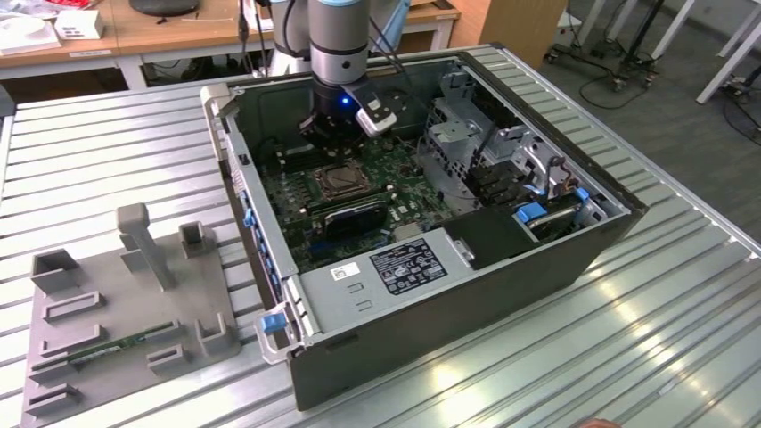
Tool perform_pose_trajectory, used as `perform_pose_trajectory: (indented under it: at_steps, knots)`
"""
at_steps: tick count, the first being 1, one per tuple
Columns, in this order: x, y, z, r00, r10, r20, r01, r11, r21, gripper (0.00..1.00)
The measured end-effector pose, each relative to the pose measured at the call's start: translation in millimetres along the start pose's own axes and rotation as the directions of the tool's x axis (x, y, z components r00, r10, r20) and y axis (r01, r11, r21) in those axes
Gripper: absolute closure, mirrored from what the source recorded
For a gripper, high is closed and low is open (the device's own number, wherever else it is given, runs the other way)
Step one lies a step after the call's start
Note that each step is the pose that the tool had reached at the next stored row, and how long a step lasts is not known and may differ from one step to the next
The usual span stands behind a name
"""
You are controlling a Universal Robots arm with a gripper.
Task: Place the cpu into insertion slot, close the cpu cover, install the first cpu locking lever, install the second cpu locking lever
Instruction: 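Install the first cpu locking lever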
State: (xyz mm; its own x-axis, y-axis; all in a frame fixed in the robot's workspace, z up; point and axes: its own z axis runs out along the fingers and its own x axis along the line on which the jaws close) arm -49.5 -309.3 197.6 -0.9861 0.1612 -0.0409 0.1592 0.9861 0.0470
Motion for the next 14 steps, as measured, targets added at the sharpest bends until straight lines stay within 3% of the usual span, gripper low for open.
perform_pose_trajectory:
  at_steps: [2,7,14]
  knots:
    - [0.0,0.0,0.1,1.0000,0.000,0.0005,0.000,1.0000,0.0027,0.89]
    - [-0.1,0.2,-0.6,1.0000,0.000,0.0011,0.000,1.0000,0.0019,0.89]
    - [-0.4,0.5,-8.9,1.0000,0.000,0.0007,0.000,1.0000,0.0024,0.89]
